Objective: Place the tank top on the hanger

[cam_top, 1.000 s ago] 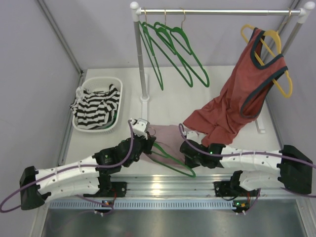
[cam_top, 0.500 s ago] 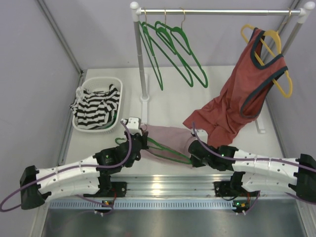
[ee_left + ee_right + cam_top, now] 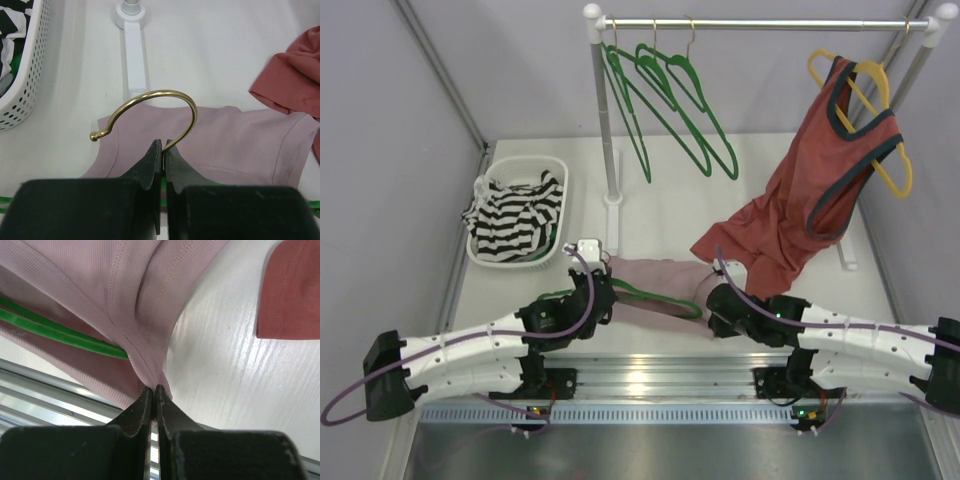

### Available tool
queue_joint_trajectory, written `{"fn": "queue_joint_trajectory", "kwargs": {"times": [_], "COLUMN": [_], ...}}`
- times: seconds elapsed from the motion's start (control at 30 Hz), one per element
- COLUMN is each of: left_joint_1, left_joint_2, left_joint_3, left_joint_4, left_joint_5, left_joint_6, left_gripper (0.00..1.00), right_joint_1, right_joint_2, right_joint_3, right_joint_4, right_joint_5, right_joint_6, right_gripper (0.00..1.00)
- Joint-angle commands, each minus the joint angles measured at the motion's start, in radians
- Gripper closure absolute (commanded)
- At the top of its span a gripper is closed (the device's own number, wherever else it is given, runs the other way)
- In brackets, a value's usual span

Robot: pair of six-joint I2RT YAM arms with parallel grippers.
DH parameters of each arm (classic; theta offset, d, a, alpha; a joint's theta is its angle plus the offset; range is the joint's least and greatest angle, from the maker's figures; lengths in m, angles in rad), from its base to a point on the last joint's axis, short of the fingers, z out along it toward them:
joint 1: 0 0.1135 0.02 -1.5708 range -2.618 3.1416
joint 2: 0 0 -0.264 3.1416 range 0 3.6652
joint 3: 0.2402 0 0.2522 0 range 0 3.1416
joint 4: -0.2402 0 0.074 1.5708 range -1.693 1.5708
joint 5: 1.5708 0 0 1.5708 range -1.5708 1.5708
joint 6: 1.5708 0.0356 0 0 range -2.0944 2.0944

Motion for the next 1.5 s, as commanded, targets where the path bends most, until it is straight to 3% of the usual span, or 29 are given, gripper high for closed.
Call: {"fn": "queue_joint_trajectory", "kwargs": {"times": [0.0, 0.23, 0.47, 0.77, 0.9, 1.4, 1.47], "left_joint_1": [0.005, 0.005, 0.005, 0.005, 0.005, 0.004, 0.004], "left_joint_2": [-0.047, 0.011, 0.048, 0.11, 0.105, 0.197, 0.199], "left_joint_3": [-0.005, 0.041, 0.061, 0.199, 0.242, 0.337, 0.345], "left_joint_4": [0.052, 0.026, 0.106, 0.088, 0.031, 0.066, 0.066], "left_joint_5": [0.006, 0.036, 0.046, 0.043, 0.009, 0.058, 0.066], "left_joint_6": [0.013, 0.041, 0.062, 0.072, 0.035, 0.033, 0.033], "left_gripper": [1.0, 1.0, 1.0, 1.0, 1.0, 1.0, 1.0], "right_joint_1": [-0.019, -0.022, -0.022, 0.003, 0.009, 0.053, 0.059], "right_joint_2": [-0.003, 0.025, 0.101, 0.149, 0.157, 0.138, 0.138], "right_joint_3": [0.045, 0.175, 0.319, 0.465, 0.496, 0.629, 0.629], "right_joint_4": [-0.044, -0.067, -0.048, -0.064, -0.098, -0.149, -0.15], "right_joint_5": [0.053, 0.1, 0.076, 0.085, 0.12, 0.18, 0.181], "right_joint_6": [0.004, -0.048, -0.117, -0.166, -0.174, -0.194, -0.194], "right_gripper": [1.0, 1.0, 1.0, 1.0, 1.0, 1.0, 0.95]}}
